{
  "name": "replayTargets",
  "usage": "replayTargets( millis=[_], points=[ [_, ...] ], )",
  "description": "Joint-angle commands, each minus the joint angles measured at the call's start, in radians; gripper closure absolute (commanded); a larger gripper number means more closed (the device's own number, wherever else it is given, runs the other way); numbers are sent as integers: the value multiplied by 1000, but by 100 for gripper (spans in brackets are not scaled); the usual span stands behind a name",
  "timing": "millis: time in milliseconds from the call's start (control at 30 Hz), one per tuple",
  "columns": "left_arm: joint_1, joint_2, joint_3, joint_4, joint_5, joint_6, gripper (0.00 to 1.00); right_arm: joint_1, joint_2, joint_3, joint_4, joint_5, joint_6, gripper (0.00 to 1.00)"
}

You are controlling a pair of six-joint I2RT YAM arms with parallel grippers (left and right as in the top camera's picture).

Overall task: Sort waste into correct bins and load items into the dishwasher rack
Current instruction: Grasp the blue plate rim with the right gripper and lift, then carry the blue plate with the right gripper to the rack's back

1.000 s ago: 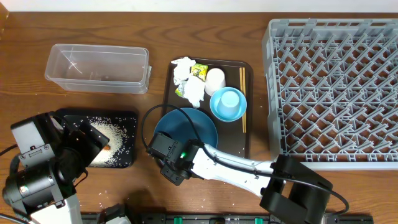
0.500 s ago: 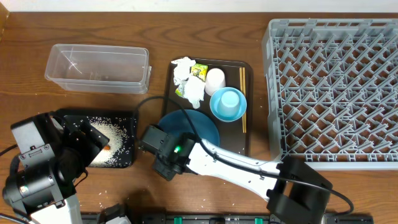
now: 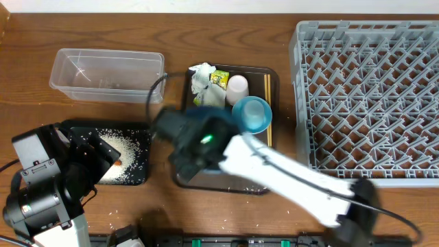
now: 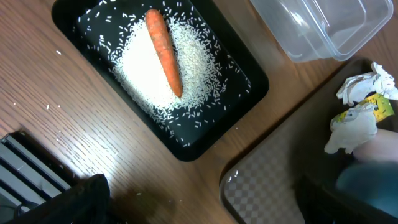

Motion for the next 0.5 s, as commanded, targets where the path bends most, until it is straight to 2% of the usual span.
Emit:
replayTargets(
  millis=[0,267,467],
  points=[
    [4,0,-6,-3,-13,10,4,-107,-169,48,-30,92,13,99],
    [4,0,-6,-3,-13,10,4,-480,-360,47,-130,57,-85,99],
    [4,0,-6,-3,-13,10,3,-828,-389,47,-128,-330,-266,99]
  ],
)
